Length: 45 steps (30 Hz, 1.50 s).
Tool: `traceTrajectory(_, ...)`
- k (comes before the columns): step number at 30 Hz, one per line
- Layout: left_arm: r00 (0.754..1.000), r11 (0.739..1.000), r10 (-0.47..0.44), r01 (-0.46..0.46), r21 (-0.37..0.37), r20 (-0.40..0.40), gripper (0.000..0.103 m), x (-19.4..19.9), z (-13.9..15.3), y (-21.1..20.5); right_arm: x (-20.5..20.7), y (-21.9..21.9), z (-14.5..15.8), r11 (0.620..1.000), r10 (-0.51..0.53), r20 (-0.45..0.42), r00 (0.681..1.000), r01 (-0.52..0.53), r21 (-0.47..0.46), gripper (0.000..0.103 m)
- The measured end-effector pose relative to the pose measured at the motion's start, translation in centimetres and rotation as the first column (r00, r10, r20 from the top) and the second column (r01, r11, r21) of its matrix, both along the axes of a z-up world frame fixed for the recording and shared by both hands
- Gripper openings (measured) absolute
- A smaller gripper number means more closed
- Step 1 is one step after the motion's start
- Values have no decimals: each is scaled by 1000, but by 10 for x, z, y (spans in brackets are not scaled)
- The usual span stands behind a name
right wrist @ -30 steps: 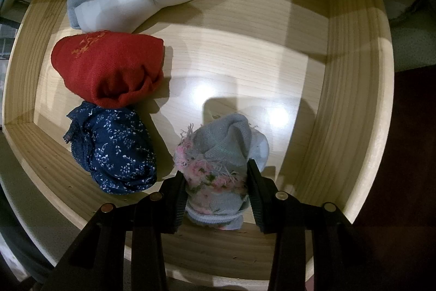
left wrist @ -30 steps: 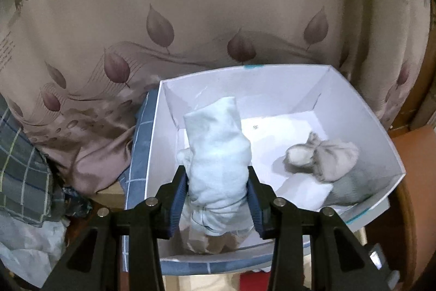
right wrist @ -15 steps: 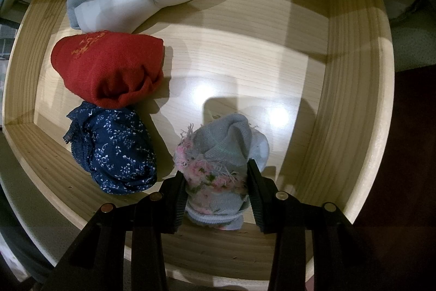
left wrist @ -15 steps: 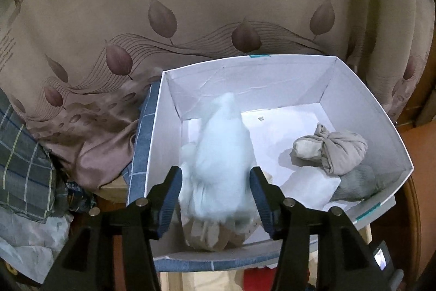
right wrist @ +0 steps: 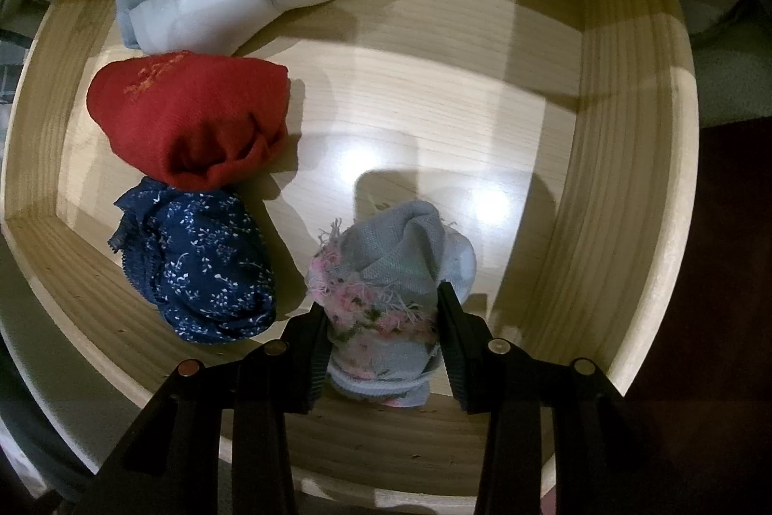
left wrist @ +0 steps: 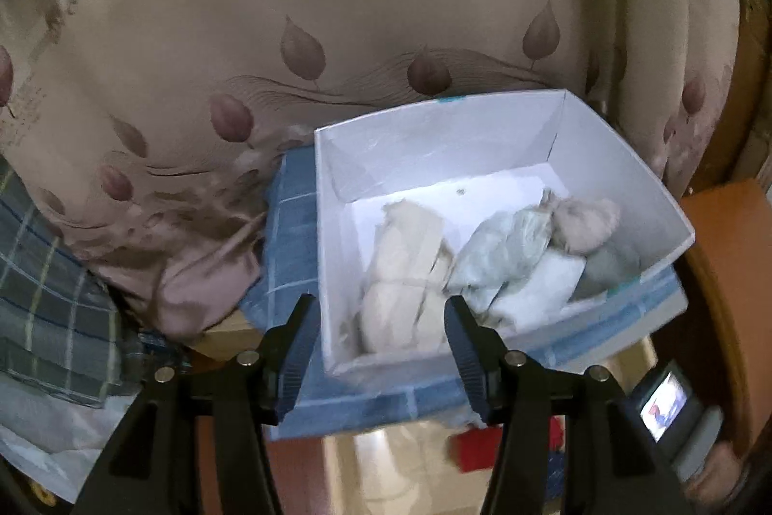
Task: Take underwear out of drawer
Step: 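Move the open left gripper back over the drawer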
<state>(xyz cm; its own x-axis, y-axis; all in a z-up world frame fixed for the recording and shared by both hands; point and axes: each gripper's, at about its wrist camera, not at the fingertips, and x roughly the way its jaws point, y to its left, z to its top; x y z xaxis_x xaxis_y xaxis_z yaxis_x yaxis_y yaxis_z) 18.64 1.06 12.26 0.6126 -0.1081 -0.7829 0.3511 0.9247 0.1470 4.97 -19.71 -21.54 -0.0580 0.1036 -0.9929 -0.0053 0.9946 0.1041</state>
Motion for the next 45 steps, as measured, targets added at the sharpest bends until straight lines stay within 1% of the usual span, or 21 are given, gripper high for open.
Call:
traceTrajectory(1, 1000, 1000, -4, 4, 15, -4, 55, -6, -2, 4, 0, 1, 0, 1000, 3, -3, 1000, -3, -6, 39)
traceTrajectory(4, 999, 1000, -6, 7, 27, -40, 55, -23, -14, 19, 2, 5, -1, 1000, 11, -5, 1000, -11, -24, 38)
traceTrajectory(7, 996, 1000, 9, -7, 22, -90, 55, -43, -36, 33, 2, 6, -1, 999, 20, -5, 1000, -21, -37, 37)
traceTrajectory(11, 990, 998, 66, -66, 9, -127, 55, -63, -68, 47, 1, 11, 0, 998, 27, -5, 1000, -27, -51, 36)
traceTrajectory(17, 968, 988, 149, -153, -5, -201, 55, -82, -114, 57, 2, 14, 0, 998, 26, -4, 1000, -27, -54, 35)
traceTrajectory(19, 962, 984, 175, -177, 8, -209, 55, -86, -126, 57, 2, 16, 1, 998, 26, -1, 1000, -26, -58, 35)
traceTrajectory(23, 955, 981, 193, -193, 21, -227, 55, -92, -144, 54, 0, 22, 3, 998, 28, 12, 1000, -27, -56, 34)
traceTrajectory(29, 954, 979, 205, -199, 50, -218, 55, -101, -163, 50, -5, 17, 13, 999, 16, 51, 999, -14, -45, 31)
traceTrajectory(32, 956, 979, 204, -194, 65, -210, 55, -104, -165, 47, -8, 15, 19, 999, 8, 80, 997, -4, -45, 31)
traceTrajectory(36, 961, 980, 201, -196, 44, -190, 55, -106, -162, 48, -11, 16, 40, 998, 12, 161, 987, -2, -62, 31)
traceTrajectory(39, 958, 977, 214, -213, 26, -189, 55, -105, -162, 52, -19, 19, 57, 997, 20, 241, 970, 0, -81, 31)
traceTrajectory(45, 948, 965, 252, -261, -24, -195, 55, -105, -161, 62, -32, 15, 85, 997, 1, 374, 927, 29, -74, 31)
